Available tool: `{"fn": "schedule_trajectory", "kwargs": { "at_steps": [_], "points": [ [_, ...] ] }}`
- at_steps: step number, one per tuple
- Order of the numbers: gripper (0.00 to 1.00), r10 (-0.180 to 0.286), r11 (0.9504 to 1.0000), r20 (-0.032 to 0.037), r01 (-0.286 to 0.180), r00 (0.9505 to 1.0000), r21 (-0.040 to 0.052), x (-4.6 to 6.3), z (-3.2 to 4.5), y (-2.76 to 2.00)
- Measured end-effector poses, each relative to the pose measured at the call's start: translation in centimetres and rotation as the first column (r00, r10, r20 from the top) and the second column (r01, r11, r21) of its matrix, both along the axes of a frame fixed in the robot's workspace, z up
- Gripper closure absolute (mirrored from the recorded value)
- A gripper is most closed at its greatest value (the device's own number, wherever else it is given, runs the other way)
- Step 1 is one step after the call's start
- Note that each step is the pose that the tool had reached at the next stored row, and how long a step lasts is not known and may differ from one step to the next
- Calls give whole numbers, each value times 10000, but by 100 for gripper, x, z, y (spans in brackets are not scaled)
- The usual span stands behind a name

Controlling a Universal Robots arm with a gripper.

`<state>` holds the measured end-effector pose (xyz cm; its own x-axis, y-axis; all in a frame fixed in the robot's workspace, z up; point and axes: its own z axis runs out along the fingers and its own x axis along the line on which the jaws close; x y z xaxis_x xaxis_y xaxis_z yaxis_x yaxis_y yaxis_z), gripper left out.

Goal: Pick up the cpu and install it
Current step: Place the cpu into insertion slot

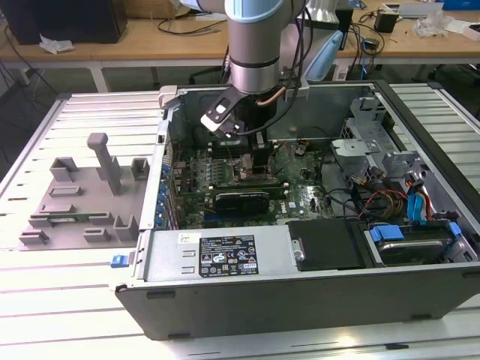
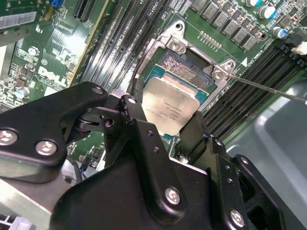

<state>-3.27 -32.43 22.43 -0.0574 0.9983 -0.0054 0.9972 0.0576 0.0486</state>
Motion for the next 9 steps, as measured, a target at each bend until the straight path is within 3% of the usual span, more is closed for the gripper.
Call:
{"fn": "schedule_trajectory", "kwargs": {
  "at_steps": [9],
  "points": [
    [45, 12, 10000, -1, -12, 10000, -20, -25, -165, 37]
  ]
}}
